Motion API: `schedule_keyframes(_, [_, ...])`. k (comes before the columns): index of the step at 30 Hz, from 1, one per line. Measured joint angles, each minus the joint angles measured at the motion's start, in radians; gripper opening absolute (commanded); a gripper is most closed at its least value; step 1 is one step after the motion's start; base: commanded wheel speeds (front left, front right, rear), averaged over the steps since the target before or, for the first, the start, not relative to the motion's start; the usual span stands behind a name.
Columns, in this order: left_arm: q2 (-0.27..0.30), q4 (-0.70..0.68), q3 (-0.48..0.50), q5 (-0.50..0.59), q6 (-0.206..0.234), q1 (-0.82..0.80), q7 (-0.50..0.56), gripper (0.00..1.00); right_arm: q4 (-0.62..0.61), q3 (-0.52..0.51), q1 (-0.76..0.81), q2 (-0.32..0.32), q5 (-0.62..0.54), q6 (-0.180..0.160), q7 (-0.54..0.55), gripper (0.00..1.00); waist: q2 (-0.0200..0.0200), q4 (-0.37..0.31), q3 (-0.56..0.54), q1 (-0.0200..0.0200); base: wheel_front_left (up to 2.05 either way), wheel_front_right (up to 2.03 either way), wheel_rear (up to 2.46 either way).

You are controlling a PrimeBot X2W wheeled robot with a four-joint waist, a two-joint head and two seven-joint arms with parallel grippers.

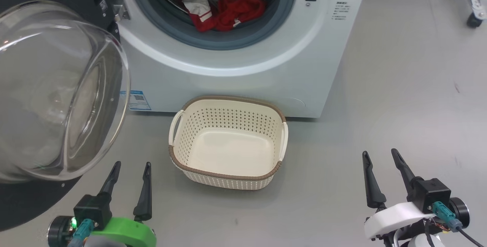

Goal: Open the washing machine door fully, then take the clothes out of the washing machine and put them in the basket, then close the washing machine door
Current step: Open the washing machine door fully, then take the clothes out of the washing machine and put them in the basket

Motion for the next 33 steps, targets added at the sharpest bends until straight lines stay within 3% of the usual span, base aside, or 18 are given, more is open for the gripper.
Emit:
schedule_keyframes(20, [0.001, -0.021, 0.019, 0.003, 0.033, 0.025, -0.001, 1.0, -0.01, -0.001, 0.008, -0.001, 0.0, 0.008, 0.0, 1.0, 0.0, -0.169, -0.006, 0.0, 0.0, 0.0, 0.0])
schedule_keyframes(33, [-0.001, -0.031, -0.002, 0.01, 0.033, 0.025, 0.01, 1.0, -0.026, -0.02, 0.024, -0.005, 0.0, 0.008, 0.0, 1.0, 0.0, -0.16, -0.005, 0.0, 0.0, 0.0, 0.0])
